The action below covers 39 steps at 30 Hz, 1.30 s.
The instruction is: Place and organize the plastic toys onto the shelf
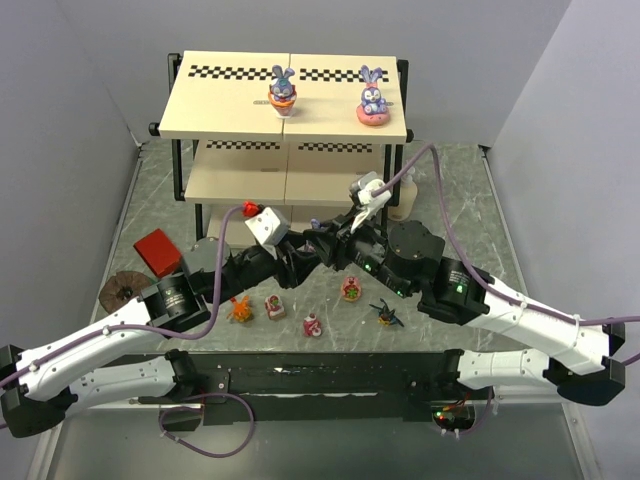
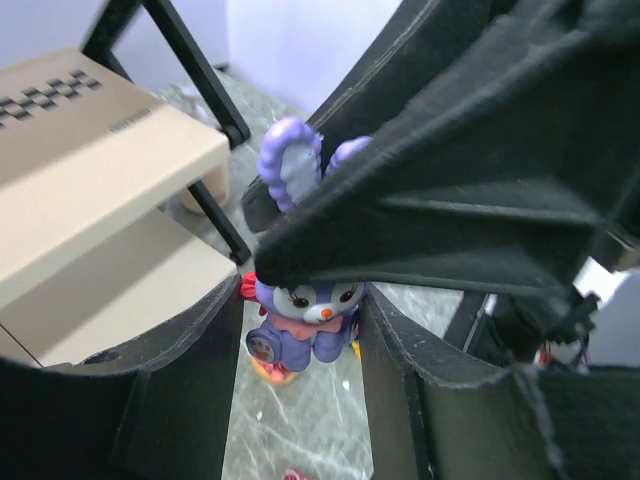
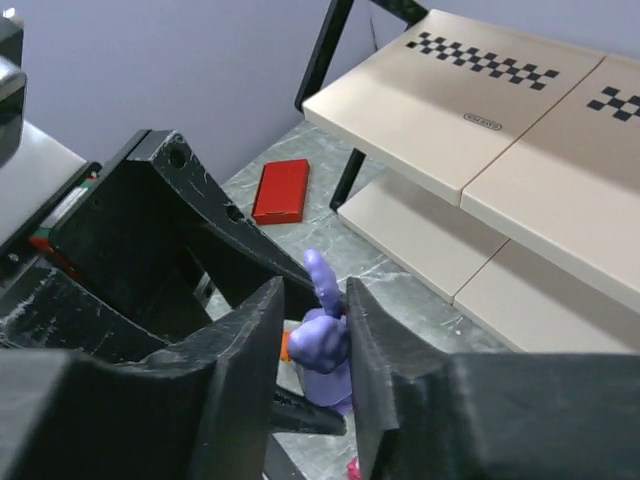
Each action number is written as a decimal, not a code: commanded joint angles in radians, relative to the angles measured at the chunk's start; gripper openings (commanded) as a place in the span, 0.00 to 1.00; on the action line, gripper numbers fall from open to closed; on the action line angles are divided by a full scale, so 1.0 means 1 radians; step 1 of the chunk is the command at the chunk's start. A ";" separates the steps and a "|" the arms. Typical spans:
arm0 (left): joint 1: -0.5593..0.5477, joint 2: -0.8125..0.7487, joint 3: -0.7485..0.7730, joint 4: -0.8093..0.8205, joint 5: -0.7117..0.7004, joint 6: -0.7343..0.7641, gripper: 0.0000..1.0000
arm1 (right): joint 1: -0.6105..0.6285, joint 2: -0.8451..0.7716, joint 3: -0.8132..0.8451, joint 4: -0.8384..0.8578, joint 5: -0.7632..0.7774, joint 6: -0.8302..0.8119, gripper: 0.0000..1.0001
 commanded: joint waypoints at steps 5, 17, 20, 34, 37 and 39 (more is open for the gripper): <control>-0.003 -0.010 0.022 -0.006 0.071 0.012 0.03 | -0.004 -0.028 -0.028 0.098 -0.060 -0.021 0.00; -0.005 0.001 0.019 0.004 -0.052 -0.060 0.79 | -0.004 0.017 0.018 0.063 0.069 0.038 0.00; -0.003 -0.002 0.004 0.043 -0.073 -0.074 0.75 | -0.007 0.020 0.020 0.057 0.093 0.053 0.00; -0.003 0.029 -0.012 0.080 -0.078 -0.097 0.59 | -0.006 -0.001 0.009 0.065 0.061 0.078 0.00; -0.003 0.035 -0.012 0.085 -0.081 -0.098 0.50 | -0.004 -0.008 0.006 0.069 0.043 0.078 0.00; -0.005 0.035 -0.012 0.089 -0.081 -0.098 0.36 | -0.006 -0.009 0.004 0.071 0.035 0.078 0.00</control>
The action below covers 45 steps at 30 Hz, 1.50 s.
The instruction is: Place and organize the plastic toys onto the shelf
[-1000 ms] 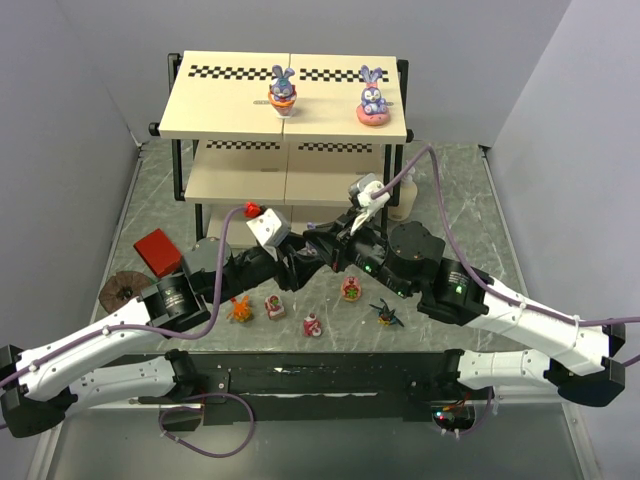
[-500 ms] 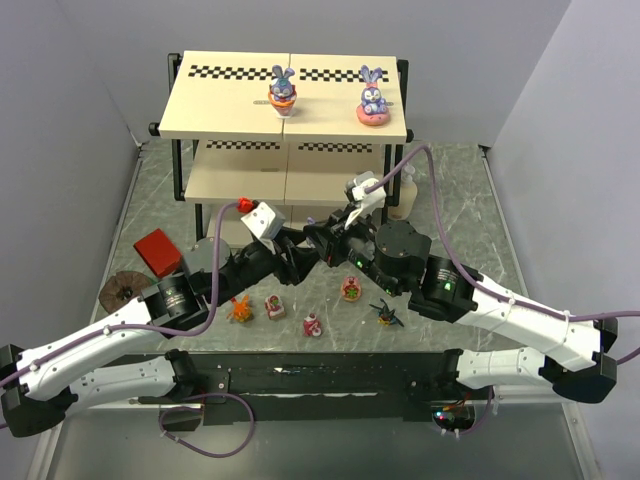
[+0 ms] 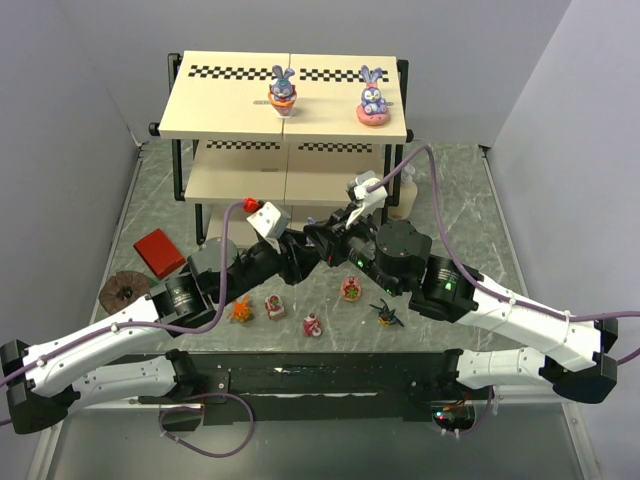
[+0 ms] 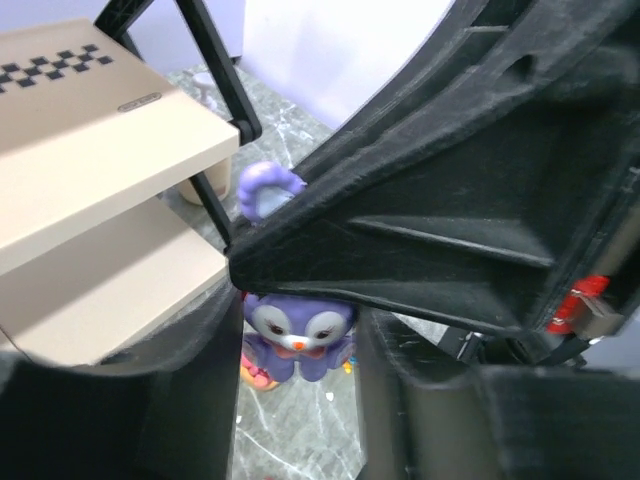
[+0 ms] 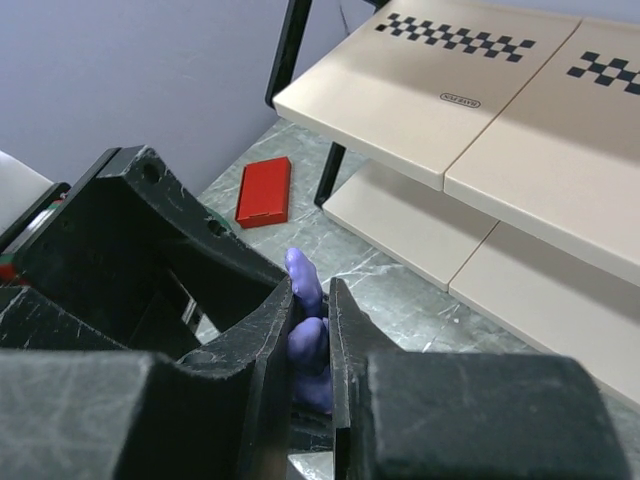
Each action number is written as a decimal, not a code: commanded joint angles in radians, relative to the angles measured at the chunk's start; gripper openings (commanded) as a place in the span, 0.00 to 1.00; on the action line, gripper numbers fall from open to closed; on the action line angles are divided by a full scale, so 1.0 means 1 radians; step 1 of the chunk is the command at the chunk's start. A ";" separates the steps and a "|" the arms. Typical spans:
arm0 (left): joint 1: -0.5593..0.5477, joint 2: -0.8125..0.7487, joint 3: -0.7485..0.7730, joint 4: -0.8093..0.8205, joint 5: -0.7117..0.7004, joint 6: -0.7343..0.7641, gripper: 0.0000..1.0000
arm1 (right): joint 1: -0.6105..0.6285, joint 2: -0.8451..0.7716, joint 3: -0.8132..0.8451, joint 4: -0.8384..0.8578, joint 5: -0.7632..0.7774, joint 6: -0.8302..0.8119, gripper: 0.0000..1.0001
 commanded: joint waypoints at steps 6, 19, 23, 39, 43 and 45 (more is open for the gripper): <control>-0.004 0.006 0.004 0.063 -0.033 -0.015 0.01 | 0.002 -0.029 0.043 0.006 -0.006 0.025 0.03; -0.001 0.001 0.054 -0.061 -0.358 -0.049 0.01 | -0.001 -0.086 0.017 -0.006 0.104 0.021 0.95; 0.030 0.053 0.192 -0.165 -0.458 -0.017 0.01 | 0.001 -0.138 -0.023 -0.023 0.147 0.039 0.95; 0.412 0.267 0.726 -0.314 -0.446 0.129 0.01 | -0.012 -0.296 -0.250 -0.075 0.221 0.079 0.95; 0.488 0.312 0.832 -0.320 -0.417 0.158 0.01 | -0.015 -0.300 -0.268 -0.090 0.222 0.085 0.95; 0.550 0.328 0.859 -0.333 -0.377 0.160 0.01 | -0.018 -0.300 -0.278 -0.092 0.222 0.090 0.96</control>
